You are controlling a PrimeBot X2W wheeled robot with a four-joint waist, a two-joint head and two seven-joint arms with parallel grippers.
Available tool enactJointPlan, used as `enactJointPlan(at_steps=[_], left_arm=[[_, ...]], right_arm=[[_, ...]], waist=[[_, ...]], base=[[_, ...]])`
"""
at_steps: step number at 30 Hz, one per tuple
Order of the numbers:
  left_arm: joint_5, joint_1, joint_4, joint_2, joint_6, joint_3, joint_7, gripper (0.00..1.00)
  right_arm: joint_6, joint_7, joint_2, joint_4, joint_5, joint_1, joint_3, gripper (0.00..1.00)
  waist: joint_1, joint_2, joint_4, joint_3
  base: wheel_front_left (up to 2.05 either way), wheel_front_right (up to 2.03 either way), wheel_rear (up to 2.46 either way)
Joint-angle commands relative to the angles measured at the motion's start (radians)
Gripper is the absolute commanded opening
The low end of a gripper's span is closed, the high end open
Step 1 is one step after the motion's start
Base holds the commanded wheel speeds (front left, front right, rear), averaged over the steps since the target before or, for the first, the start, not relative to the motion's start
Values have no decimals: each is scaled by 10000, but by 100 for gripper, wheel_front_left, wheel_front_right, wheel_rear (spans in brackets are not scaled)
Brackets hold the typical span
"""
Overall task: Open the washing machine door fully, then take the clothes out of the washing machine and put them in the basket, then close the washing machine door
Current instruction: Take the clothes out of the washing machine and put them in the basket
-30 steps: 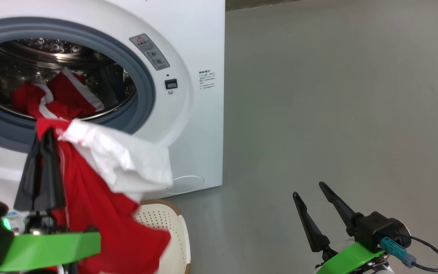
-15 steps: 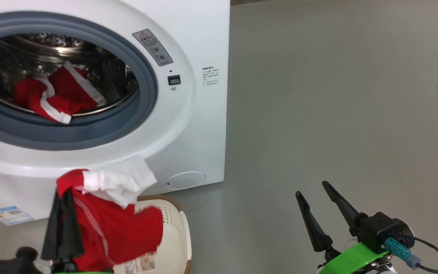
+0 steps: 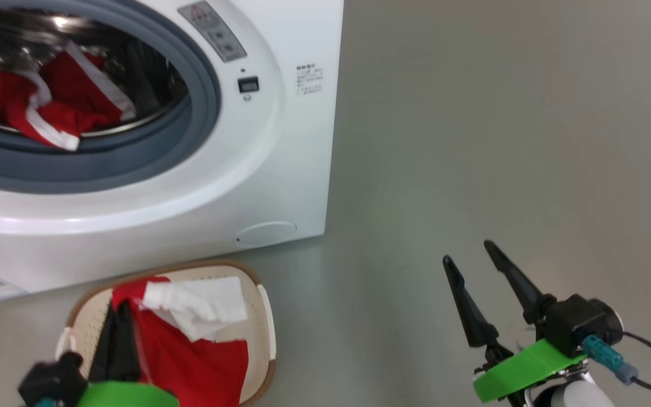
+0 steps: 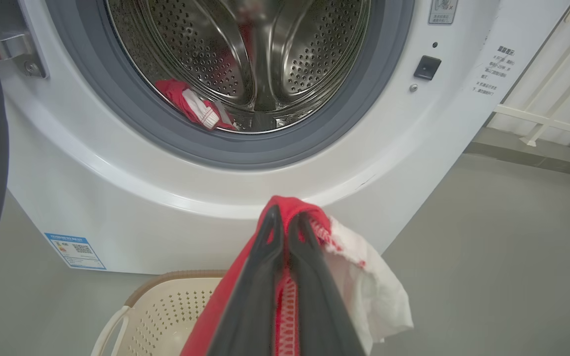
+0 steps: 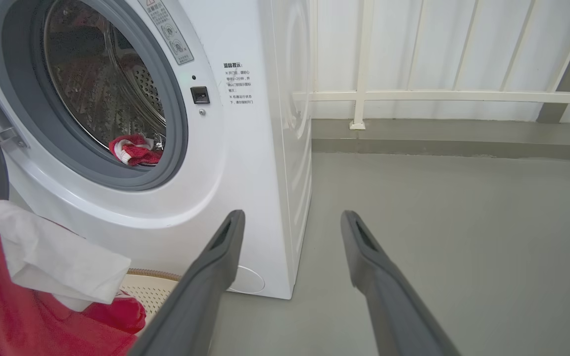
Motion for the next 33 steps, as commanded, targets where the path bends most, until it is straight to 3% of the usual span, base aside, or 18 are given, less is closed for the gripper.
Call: enactJointPlan(at_steps=[1, 17, 23, 33], left_arm=[[121, -634, 40, 17, -191, 548, -120, 0], [1243, -2716, 4345, -799, -2096, 2294, -123, 0], [1386, -3480, 6159, -865, -2478, 2586, -123, 0], [1304, -4594, 8622, -904, -2726, 2995, -123, 0]], right_arm=[[63, -119, -43, -331, -39, -393, 170, 100], [63, -472, -43, -784, 182, -1370, 311, 100], [63, -551, -43, -730, 260, -1623, 367, 100], [63, -615, -43, -640, 328, -1844, 394, 100]], waist=[[0, 0, -163, 617], [0, 0, -632, 2908], [0, 0, -754, 3390], [0, 0, -800, 3802]], base=[[0, 0, 0], [0, 0, 0], [0, 0, 0], [0, 0, 0]])
